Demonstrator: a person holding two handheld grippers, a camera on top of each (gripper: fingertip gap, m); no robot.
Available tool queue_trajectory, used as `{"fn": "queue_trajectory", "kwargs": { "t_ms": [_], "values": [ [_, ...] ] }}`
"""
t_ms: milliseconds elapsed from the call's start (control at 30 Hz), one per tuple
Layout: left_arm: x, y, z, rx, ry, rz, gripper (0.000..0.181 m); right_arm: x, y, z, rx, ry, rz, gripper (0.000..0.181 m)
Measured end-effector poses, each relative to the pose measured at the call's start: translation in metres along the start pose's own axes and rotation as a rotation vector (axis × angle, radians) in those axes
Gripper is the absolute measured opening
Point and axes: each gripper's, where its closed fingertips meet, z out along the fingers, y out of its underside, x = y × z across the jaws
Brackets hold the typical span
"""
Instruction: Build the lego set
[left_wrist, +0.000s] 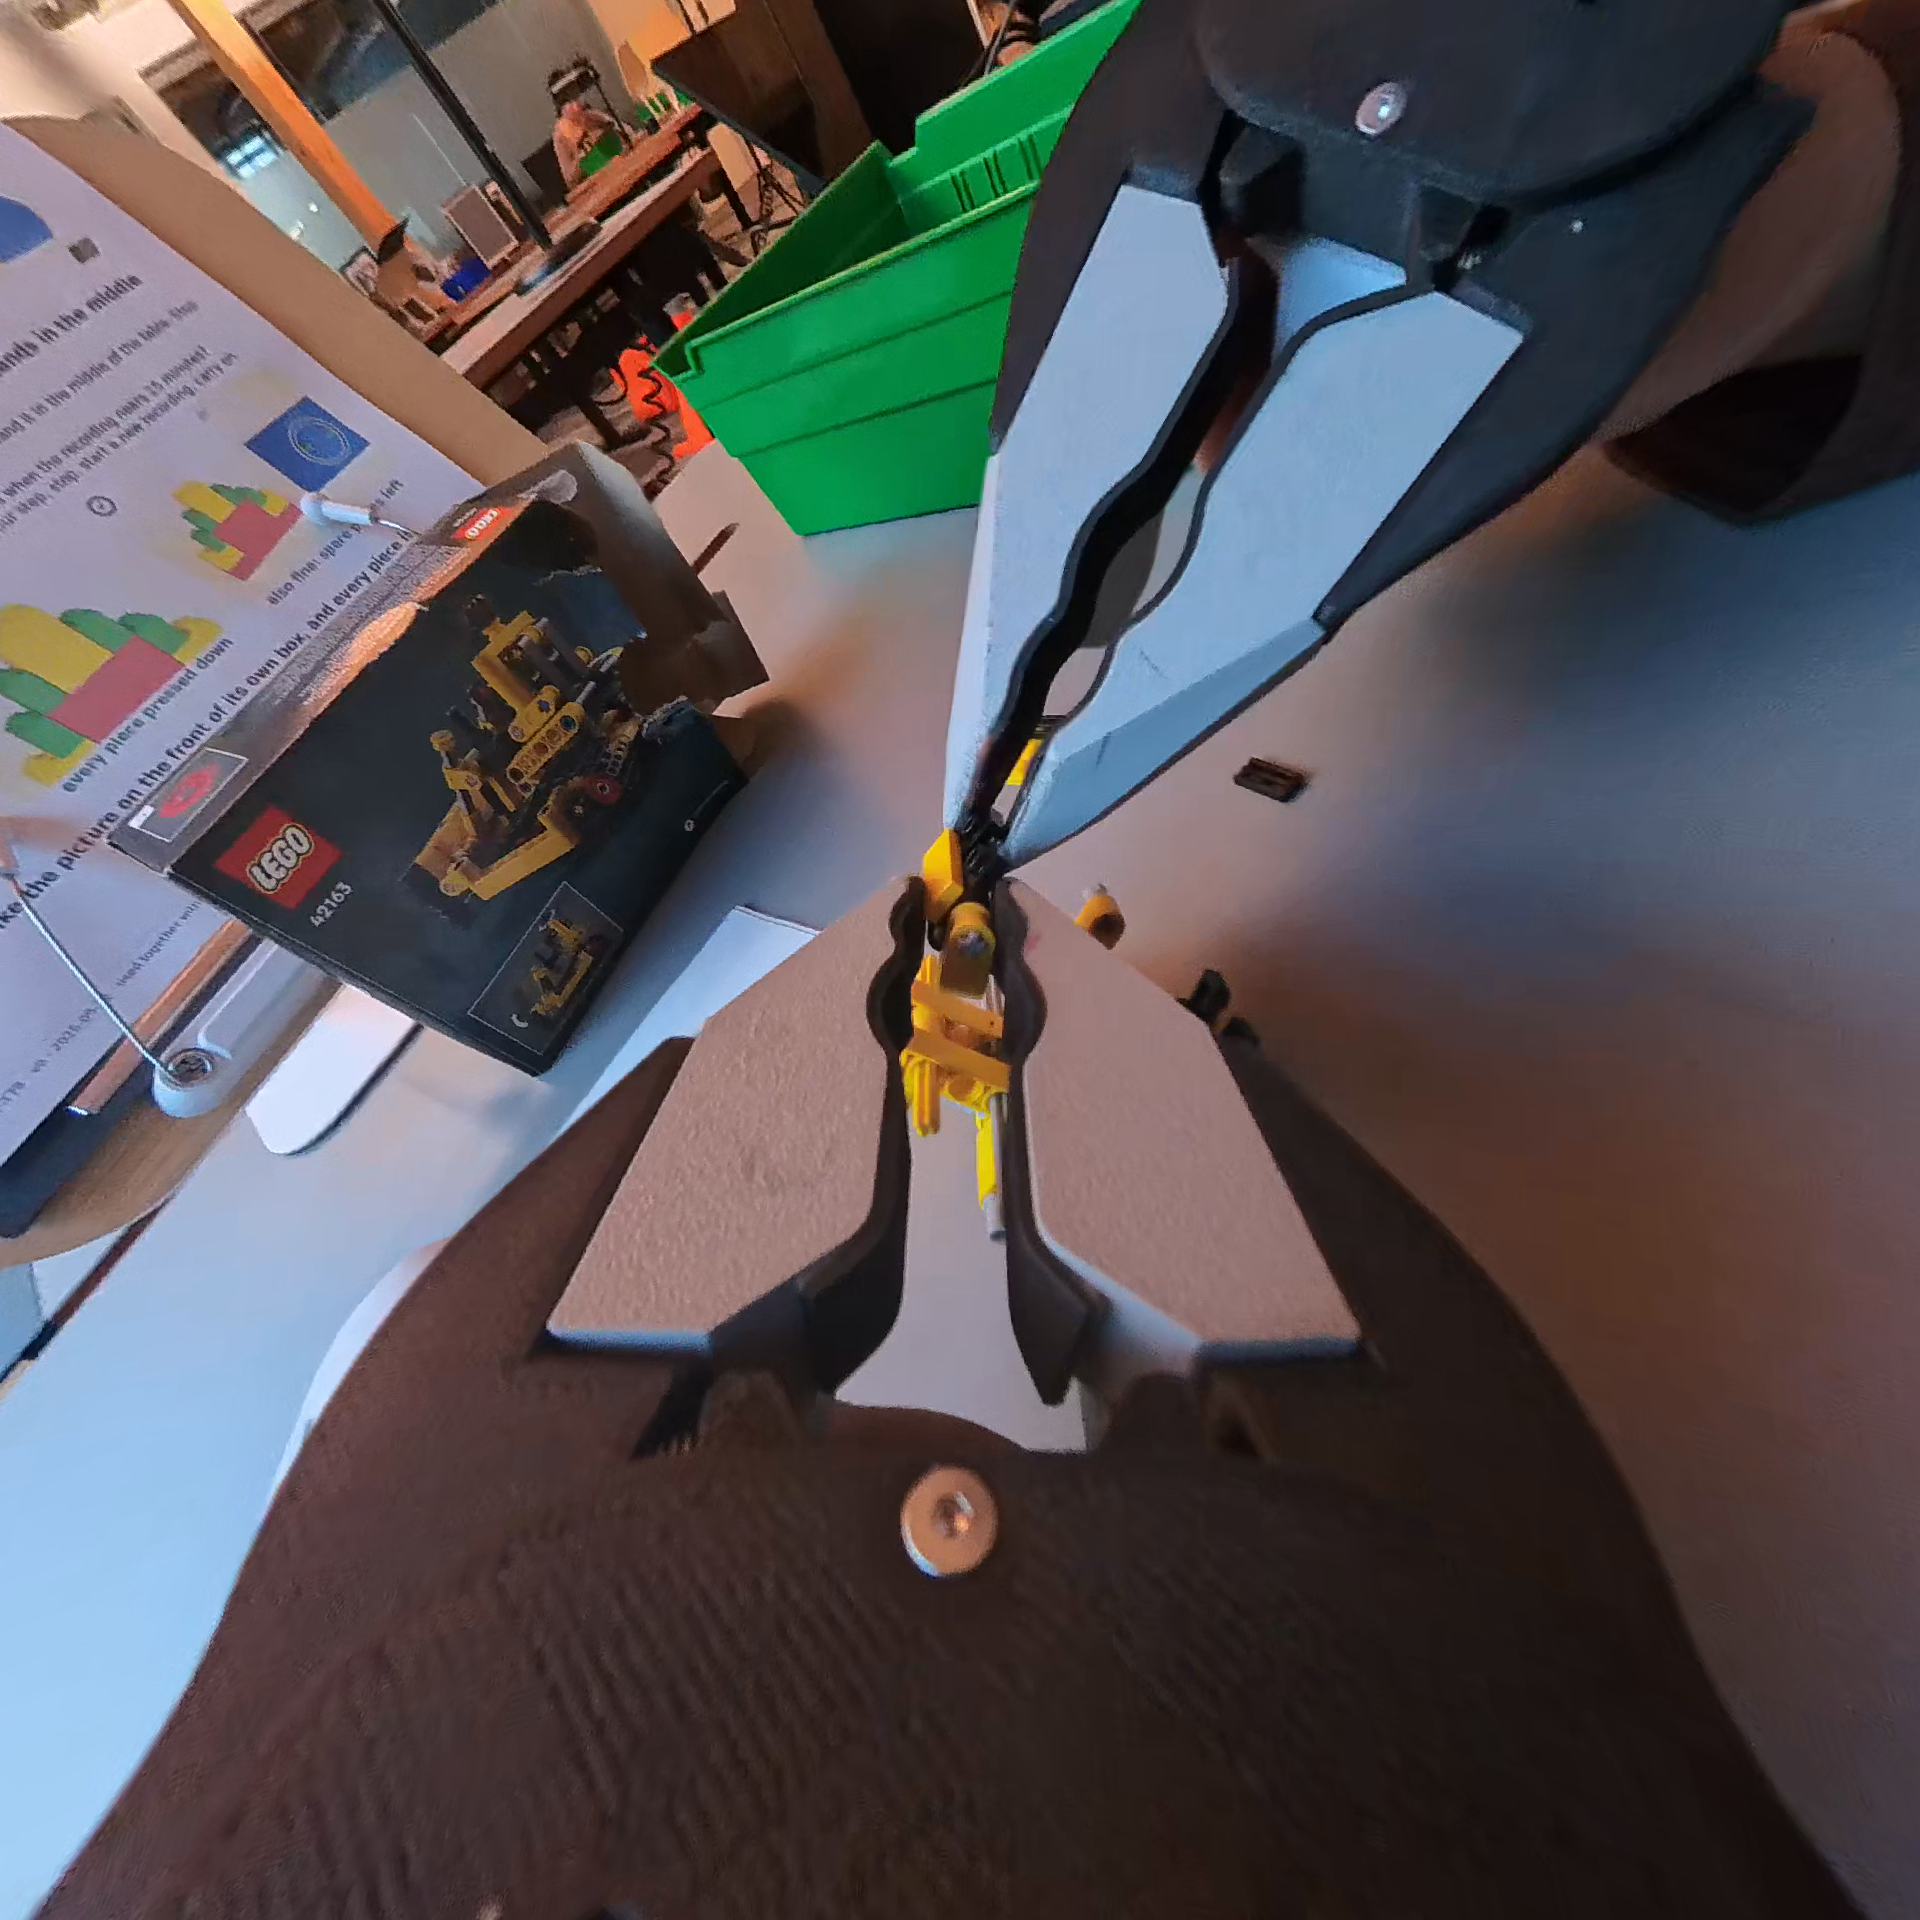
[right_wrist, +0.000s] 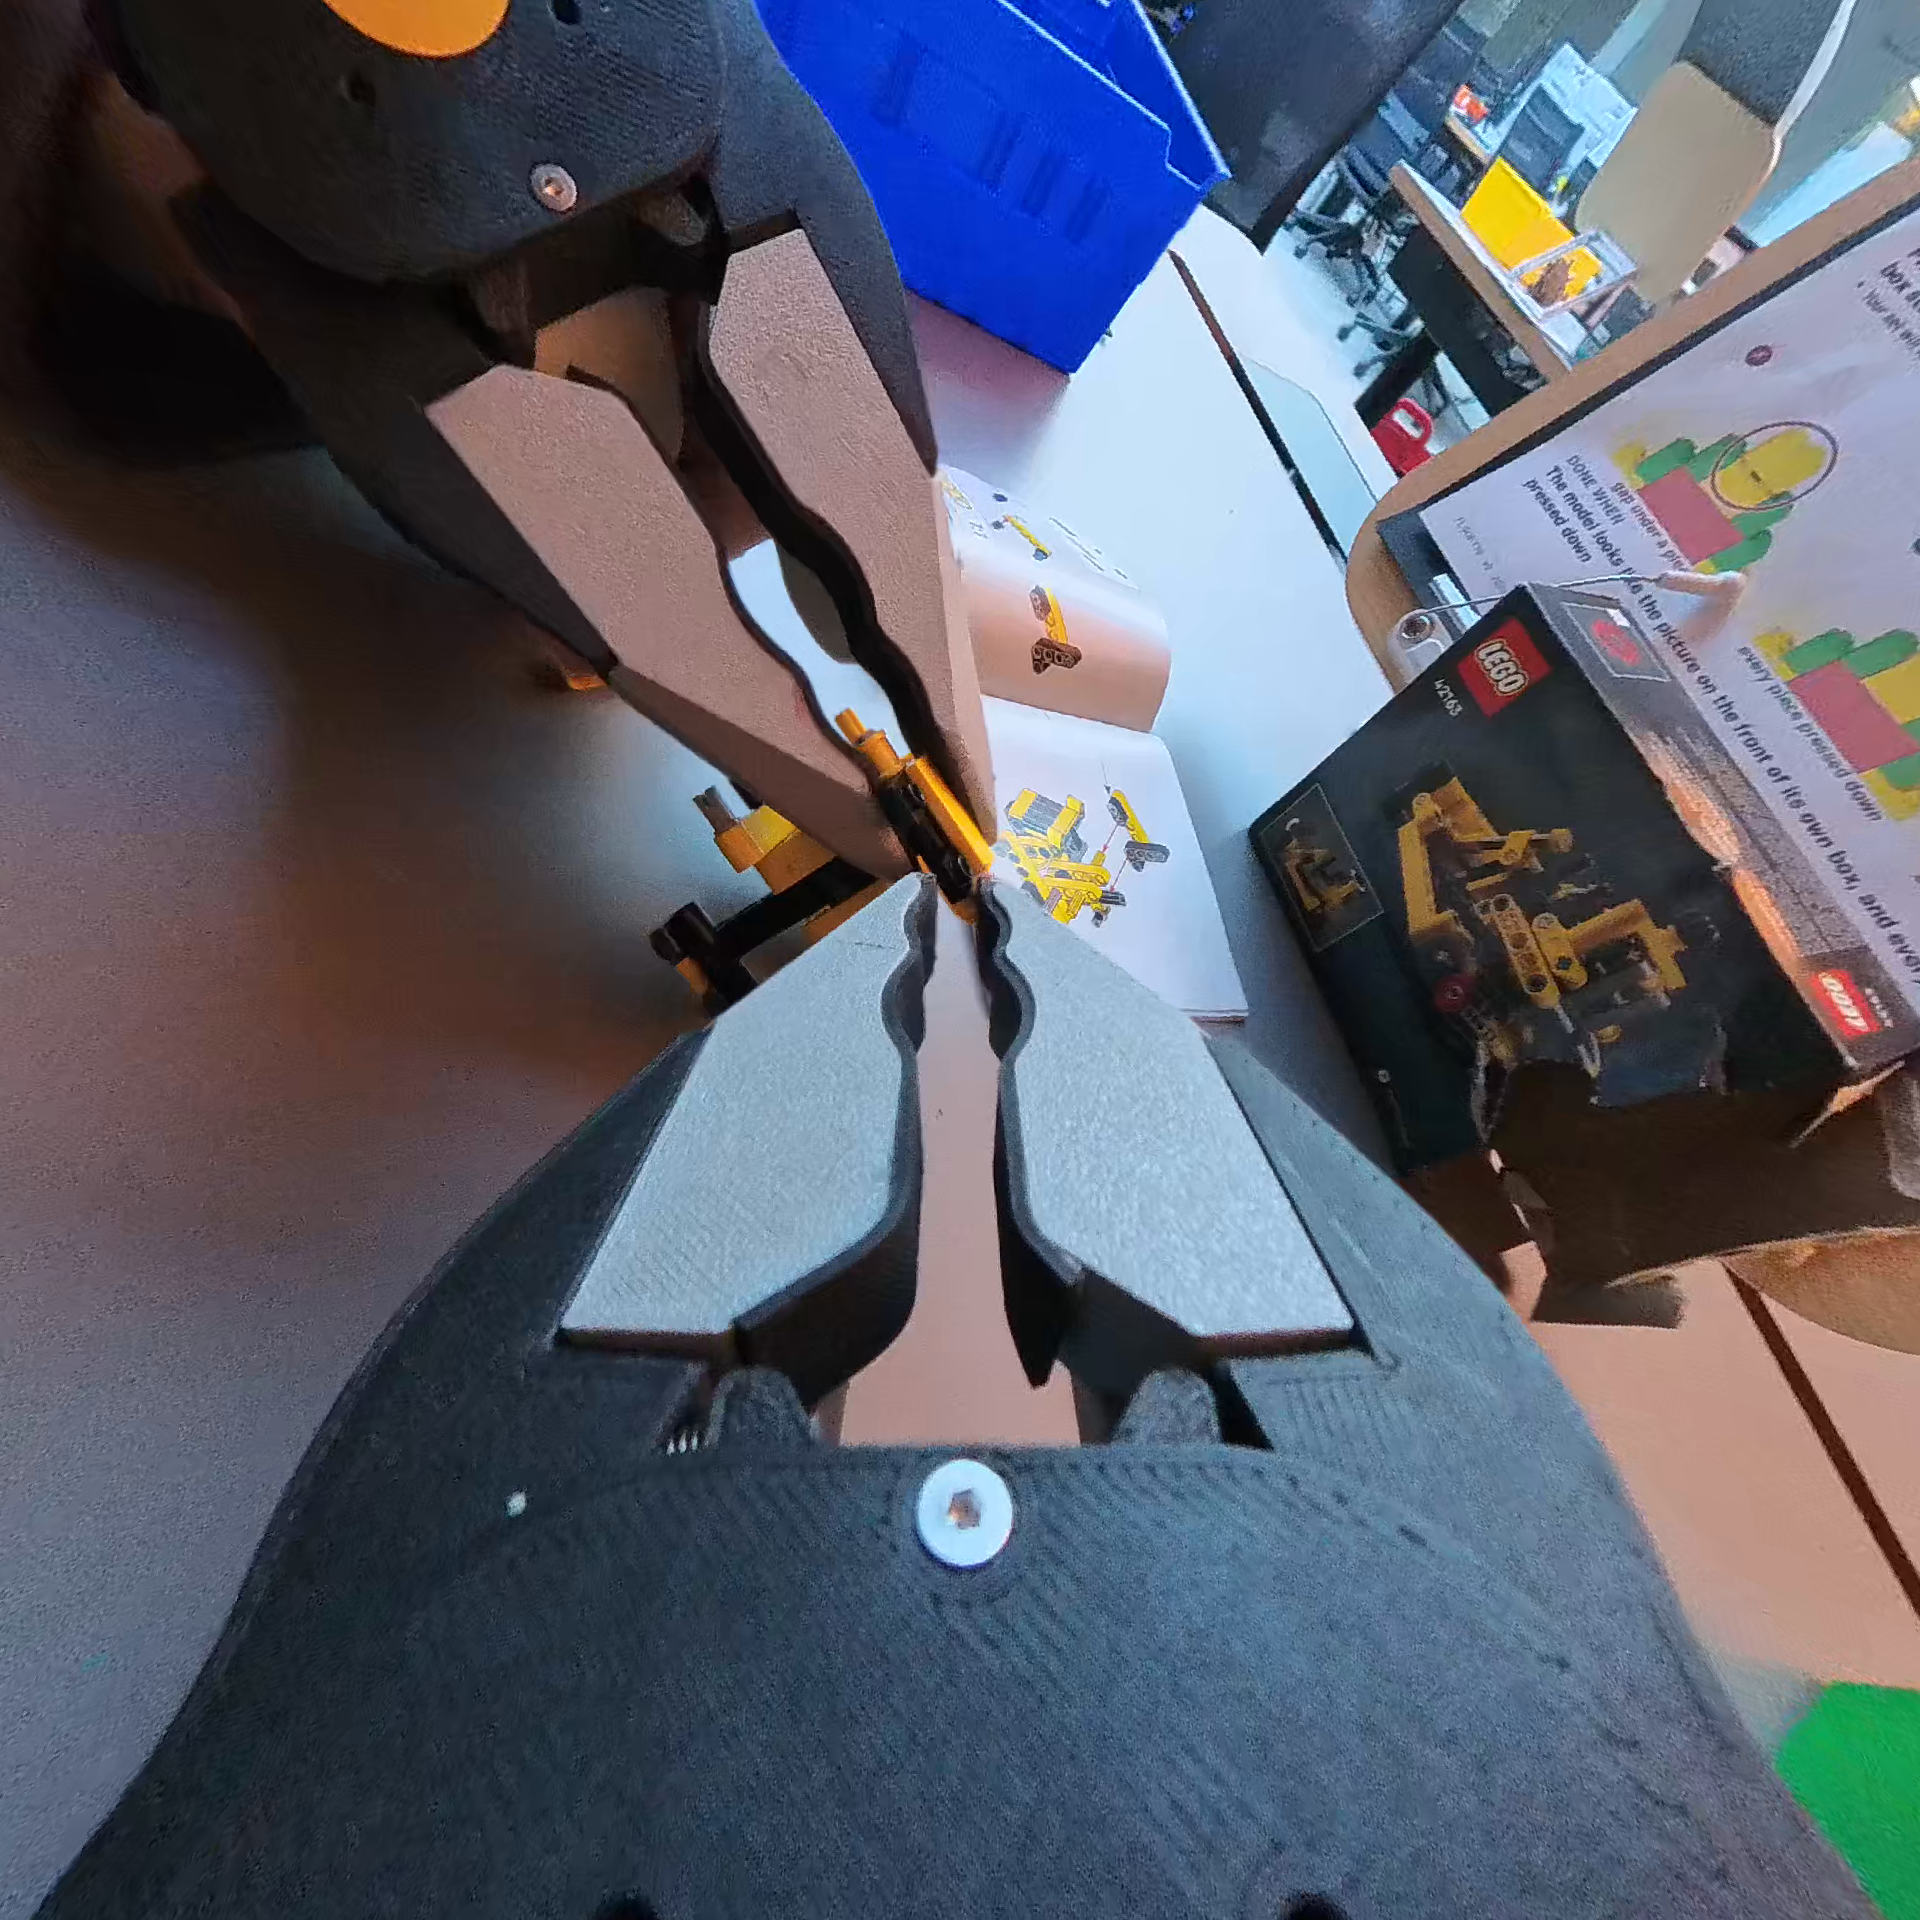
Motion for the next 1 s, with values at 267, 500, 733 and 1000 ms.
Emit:
{"fn": "queue_trajectory", "kwargs": {
  "t_ms": [267,500,733,1000],
  "values": [
    [0.003,0.008,0.004,-0.062,-0.106,0.301,0.010,-0.007,0.003,0.002,-0.012,-0.041,0.006,0.003],
    [0.002,0.010,0.003,-0.059,-0.108,0.310,0.008,0.012,0.034,-0.014,-0.106,-0.009,0.097,0.016],
    [0.004,0.017,0.002,-0.068,-0.118,0.380,0.008,0.033,0.109,-0.039,-0.344,-0.031,0.283,0.036],
    [0.003,0.022,-0.001,-0.065,-0.113,0.397,0.009,0.037,0.107,-0.024,-0.395,-0.050,0.272,0.032]
  ]
}}
